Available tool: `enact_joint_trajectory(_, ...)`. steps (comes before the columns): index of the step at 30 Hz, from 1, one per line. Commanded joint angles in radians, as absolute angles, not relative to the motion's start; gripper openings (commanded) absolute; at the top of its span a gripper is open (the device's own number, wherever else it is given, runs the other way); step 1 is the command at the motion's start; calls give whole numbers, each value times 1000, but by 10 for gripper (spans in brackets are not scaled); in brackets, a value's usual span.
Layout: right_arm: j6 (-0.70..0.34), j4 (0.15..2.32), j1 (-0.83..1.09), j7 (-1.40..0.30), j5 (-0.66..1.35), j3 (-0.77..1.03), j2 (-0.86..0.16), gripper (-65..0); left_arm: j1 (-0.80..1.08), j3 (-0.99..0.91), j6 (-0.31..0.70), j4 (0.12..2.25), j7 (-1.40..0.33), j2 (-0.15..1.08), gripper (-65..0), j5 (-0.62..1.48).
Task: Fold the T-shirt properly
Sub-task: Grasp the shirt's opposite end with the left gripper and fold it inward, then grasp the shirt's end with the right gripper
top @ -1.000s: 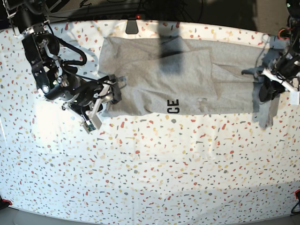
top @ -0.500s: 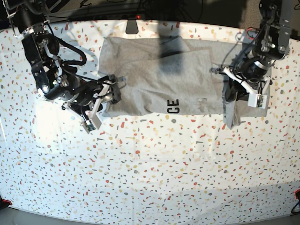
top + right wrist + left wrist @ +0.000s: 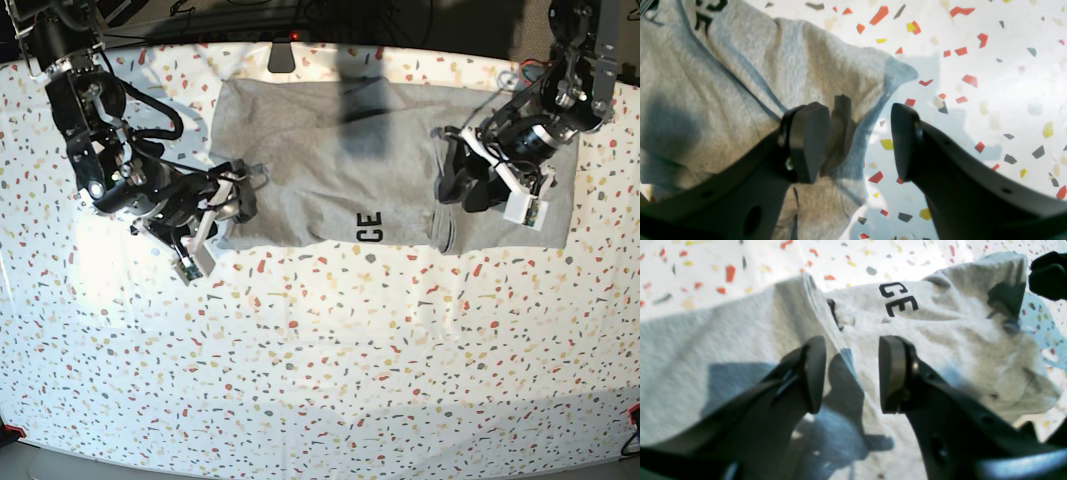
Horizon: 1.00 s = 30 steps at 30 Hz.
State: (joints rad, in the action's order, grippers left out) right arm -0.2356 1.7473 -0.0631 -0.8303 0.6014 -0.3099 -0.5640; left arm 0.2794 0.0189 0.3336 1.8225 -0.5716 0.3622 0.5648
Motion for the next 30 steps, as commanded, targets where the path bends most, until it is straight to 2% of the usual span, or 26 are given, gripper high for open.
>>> enact_joint_trajectory(1,-235,1765,-81,-811,602,-302,-577,-314,271,4,338,1841,-543,369,-394,566)
enact_joint_trajectory(6,-235,1765,-80,-866,650,-302,-593,-314,272,-84,338,1841,-506,369,-394,552)
enact_joint_trajectory(13,-235,1752,-80,-911,756,-302,-704,-314,280,-229,338,1841,-496,369,-394,389)
enact_joint_trajectory(20,-238,1611,-80,-920,816,-302,-739,-314,283,-255,337,1841,-497,369,-394,393)
enact_joint_trajectory(26,-414,1468,-80,-916,926,-302,-707,-314,282,-255,337,1841,-492,369,-394,393)
enact_joint_trajectory(30,-465,1446,-79,-916,952,-302,-638,-314,282,-255,337,1841,-492,369,-394,393)
